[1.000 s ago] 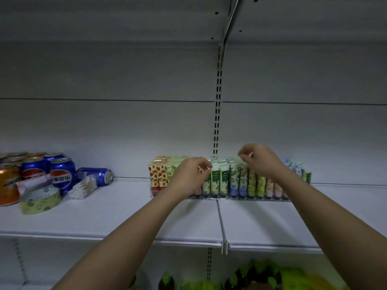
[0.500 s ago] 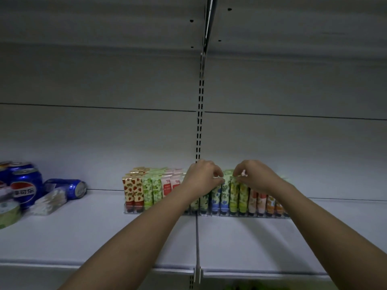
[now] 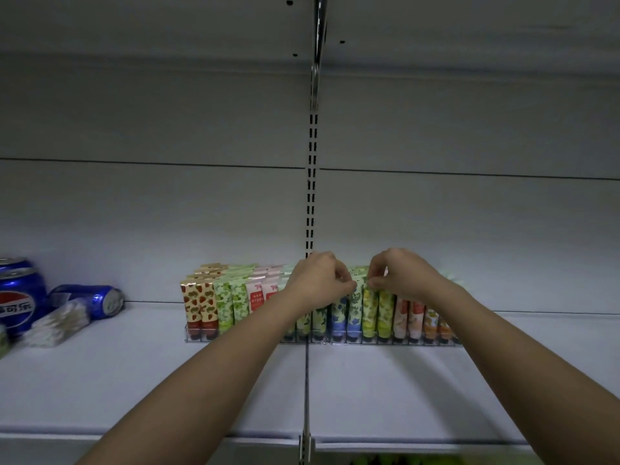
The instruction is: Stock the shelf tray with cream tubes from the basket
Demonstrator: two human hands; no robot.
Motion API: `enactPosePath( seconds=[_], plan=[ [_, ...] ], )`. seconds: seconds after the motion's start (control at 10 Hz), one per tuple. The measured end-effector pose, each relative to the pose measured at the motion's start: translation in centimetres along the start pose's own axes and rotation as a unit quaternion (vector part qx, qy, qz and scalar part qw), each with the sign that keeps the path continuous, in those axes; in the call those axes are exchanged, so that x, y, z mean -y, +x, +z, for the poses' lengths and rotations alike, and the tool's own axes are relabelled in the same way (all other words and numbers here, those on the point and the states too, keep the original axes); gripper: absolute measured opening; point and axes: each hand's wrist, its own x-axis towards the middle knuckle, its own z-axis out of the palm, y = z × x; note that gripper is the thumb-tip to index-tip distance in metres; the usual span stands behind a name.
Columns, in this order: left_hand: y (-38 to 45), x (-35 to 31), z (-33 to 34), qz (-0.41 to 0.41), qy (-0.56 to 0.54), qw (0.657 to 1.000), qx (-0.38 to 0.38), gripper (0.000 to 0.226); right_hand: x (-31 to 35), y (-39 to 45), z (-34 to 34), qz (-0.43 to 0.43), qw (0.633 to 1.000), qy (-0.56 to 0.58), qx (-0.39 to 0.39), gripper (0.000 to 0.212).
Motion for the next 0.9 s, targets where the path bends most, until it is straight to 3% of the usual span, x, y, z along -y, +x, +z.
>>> enactPosePath(
  seconds=[0.5, 0.9],
  plan=[
    [0.8, 0.6, 0.7, 0.016, 0.006, 1.0, 0.011, 0.015, -0.1, 0.3, 0.1, 0.0, 1.0, 0.003, -0.004, 0.008],
    [-0.9, 0.2, 0.1, 0.012, -0.017, 0.998, -0.051, 0.02, 0.7, -0.2, -0.4, 0.037, 0.998, 0.034, -0.025, 0.023]
  ],
)
